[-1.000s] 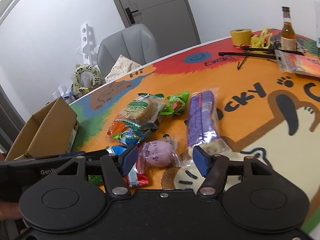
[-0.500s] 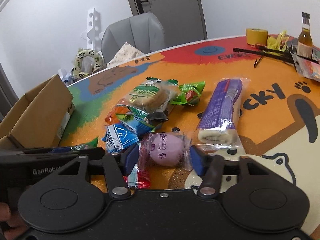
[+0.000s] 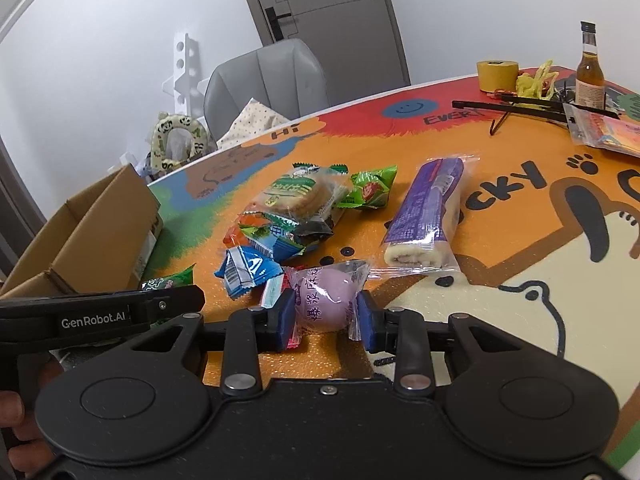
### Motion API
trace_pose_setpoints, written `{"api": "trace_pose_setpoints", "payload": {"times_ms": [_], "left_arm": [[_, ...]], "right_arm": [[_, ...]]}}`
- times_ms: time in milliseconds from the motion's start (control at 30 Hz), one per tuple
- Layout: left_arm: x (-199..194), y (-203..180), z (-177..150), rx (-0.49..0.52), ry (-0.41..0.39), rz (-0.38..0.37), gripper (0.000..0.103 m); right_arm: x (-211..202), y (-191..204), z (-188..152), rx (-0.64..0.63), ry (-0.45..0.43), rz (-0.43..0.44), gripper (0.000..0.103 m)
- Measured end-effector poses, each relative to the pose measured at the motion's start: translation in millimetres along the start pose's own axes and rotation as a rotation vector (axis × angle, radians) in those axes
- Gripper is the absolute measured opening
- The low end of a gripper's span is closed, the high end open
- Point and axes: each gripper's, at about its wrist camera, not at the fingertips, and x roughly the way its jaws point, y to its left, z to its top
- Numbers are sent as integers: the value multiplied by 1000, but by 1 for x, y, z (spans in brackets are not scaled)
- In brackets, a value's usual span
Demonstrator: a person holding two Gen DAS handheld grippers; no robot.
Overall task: Organize snacks
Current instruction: 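Carry the green plum bag into the box with the left tool while the right tool carries the pink bun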
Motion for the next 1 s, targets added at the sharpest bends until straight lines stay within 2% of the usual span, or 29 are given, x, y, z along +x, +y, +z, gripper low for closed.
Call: {"api": "trace_pose_setpoints", "payload": {"times_ms": [467,1000], "left_arm": [[-50,8,19,21,-110,-12,31],[-102,56,28,-28,-203,35,31]], "right_arm": [[-24,36,16,-26,-83,29,31],[-33,94,29,-100,-142,111,31]]}}
